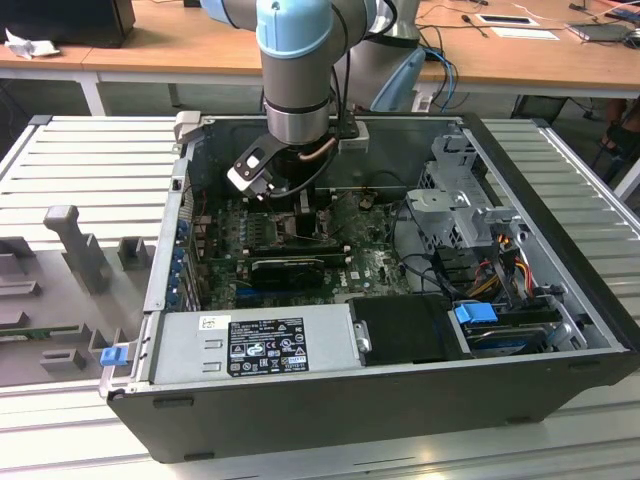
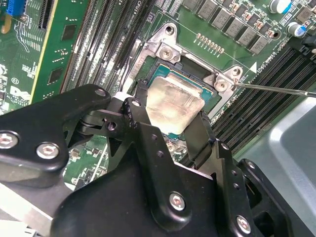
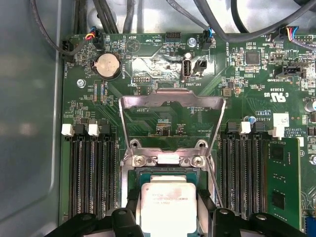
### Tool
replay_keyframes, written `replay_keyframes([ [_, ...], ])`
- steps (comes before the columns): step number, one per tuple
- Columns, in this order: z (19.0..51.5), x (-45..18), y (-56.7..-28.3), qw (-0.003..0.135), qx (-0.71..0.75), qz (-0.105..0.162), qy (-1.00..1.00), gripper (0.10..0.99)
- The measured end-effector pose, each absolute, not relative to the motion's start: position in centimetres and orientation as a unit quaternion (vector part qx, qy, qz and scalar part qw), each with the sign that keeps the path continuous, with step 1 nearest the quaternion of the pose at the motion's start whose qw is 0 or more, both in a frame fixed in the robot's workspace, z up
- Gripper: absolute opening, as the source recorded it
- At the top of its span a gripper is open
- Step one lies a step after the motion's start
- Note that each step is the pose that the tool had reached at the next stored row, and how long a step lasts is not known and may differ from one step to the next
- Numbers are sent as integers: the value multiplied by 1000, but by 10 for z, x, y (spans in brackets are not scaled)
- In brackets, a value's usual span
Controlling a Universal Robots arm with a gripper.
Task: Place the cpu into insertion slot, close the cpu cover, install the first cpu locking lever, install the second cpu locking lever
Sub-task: 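Place the cpu into insertion slot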
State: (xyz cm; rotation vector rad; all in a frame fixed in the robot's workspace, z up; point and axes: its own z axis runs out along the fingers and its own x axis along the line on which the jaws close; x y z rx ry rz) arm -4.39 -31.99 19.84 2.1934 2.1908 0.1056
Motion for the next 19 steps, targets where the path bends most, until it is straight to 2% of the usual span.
replay_keyframes([
  [1,198,-44,-320,20,707,34,706,616],
  [7,198,-44,-320,20,707,34,706,616],
  [8,199,-44,-320,20,707,34,706,537],
  [19,199,-43,-320,21,719,34,694,537],
])
